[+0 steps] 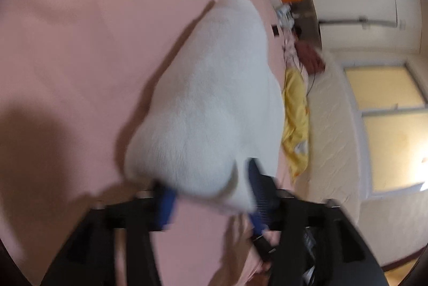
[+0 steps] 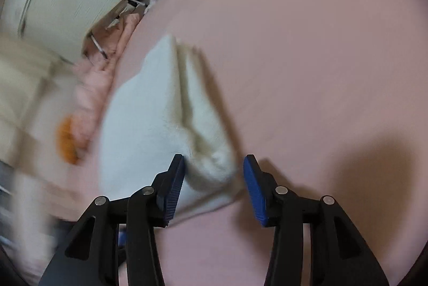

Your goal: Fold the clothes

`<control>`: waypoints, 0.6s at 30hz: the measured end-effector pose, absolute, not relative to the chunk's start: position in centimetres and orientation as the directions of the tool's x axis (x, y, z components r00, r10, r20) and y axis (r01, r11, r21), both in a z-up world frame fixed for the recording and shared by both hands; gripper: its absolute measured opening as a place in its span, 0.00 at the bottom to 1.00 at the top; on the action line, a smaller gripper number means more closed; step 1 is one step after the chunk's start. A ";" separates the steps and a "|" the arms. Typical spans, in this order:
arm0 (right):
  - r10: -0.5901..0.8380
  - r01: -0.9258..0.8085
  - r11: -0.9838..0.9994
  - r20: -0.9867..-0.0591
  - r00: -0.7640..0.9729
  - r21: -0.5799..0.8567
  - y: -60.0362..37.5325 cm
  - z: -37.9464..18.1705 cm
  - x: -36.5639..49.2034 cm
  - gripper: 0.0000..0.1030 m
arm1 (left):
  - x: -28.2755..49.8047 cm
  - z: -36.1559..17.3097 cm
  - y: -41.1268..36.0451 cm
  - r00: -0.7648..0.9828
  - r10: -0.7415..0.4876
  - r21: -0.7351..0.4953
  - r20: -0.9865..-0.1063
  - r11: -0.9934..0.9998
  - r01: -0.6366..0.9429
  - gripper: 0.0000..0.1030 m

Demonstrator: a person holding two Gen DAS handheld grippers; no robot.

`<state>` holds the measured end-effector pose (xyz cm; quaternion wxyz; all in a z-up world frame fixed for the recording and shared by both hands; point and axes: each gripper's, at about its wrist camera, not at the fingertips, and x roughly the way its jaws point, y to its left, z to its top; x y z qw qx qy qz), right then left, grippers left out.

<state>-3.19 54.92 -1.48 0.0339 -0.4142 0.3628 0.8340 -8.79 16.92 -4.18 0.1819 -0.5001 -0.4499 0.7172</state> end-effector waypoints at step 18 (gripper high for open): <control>0.204 -0.157 -0.979 -0.595 -0.777 -0.130 38.2 4.8 8.2 0.93 | 6.6 3.5 17.3 -0.726 0.131 0.031 -0.675 -0.978 -0.205 1.00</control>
